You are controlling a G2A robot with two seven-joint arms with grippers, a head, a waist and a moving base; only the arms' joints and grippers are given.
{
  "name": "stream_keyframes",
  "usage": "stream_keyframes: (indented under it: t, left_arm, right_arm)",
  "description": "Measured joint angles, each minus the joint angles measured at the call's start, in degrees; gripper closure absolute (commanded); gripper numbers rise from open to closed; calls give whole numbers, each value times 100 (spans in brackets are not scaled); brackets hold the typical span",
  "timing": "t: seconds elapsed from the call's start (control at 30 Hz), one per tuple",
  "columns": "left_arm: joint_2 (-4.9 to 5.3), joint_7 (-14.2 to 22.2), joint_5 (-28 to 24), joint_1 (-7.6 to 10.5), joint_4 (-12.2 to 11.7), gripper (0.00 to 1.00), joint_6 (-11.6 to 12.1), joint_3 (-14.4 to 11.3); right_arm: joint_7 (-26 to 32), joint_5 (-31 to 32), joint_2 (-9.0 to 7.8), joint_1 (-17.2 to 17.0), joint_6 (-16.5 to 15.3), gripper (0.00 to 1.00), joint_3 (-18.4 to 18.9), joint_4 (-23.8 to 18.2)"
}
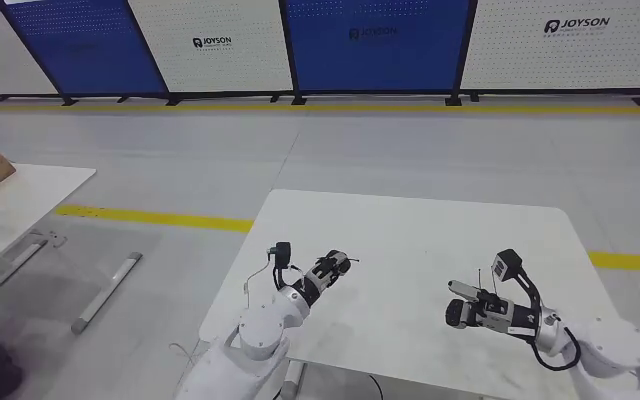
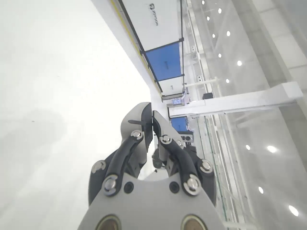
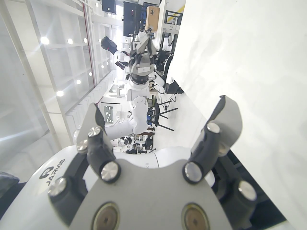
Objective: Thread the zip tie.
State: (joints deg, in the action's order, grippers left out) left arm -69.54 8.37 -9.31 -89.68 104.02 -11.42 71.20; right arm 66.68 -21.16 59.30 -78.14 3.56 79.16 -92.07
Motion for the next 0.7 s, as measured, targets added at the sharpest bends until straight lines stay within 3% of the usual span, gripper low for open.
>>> stream_keyframes:
  t: [0.1,0.27,0.4,0.6,0.7]
  left_arm:
    - [-15,145,-273,162,-249,100,17,-44]
    - [-2,290,-314,124,-118,100,151,-19]
    - [17,217,-233,-98,302,100,790,87]
    - [66,305,-369,-675,1221,100,1844,433]
    - [98,400,-270,-1003,1654,100,2181,599]
  right_arm:
    - [0,0,0,0,0,0,0,0]
    - [0,0,0,0,0,0,0,0]
    - [0,0,0,0,0,0,0,0]
    - [0,0,0,0,0,0,0,0]
    - [0,0,0,0,0,0,0,0]
